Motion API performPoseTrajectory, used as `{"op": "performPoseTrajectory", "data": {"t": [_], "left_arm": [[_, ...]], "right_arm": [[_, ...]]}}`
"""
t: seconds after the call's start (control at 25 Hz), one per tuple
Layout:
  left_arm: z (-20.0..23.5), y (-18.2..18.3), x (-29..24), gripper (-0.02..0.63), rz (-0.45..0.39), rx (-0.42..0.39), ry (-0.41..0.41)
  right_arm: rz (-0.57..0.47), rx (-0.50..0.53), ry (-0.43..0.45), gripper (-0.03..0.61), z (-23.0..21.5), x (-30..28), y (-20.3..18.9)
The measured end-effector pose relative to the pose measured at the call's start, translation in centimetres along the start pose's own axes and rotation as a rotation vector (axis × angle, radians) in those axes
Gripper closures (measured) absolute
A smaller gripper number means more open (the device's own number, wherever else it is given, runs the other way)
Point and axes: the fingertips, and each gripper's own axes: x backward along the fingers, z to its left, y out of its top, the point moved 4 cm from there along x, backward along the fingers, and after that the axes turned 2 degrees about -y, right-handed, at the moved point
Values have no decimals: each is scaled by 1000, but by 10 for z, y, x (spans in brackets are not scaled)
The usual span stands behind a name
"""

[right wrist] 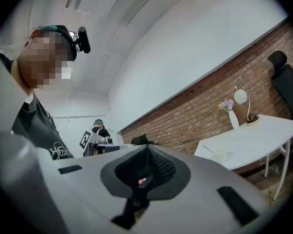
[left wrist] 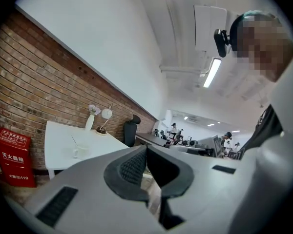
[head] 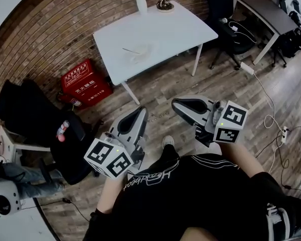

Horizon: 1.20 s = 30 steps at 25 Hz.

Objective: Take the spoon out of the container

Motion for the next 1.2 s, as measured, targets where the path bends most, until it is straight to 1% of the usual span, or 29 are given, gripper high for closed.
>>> {"op": "performPoseTrajectory", "data": {"t": [0.28, 0.48, 0.68, 0.92, 1.2], "left_arm": [[99, 39, -57, 607, 8, 37, -3], [145, 56, -82, 607, 10, 4, -3], [174, 55, -97, 606, 17, 19, 19], [205, 47, -118, 606, 51, 44, 71], [256, 43, -152, 596, 104, 52, 151]], "right_arm": [[21, -2, -53, 580, -86, -65, 30], [24, 22, -84, 580, -128, -91, 45], [37, -6, -101, 580, -156, -101, 38], [47, -33, -71, 580, -187, -118, 33], [68, -66, -46, 580, -248, -143, 39]]}}
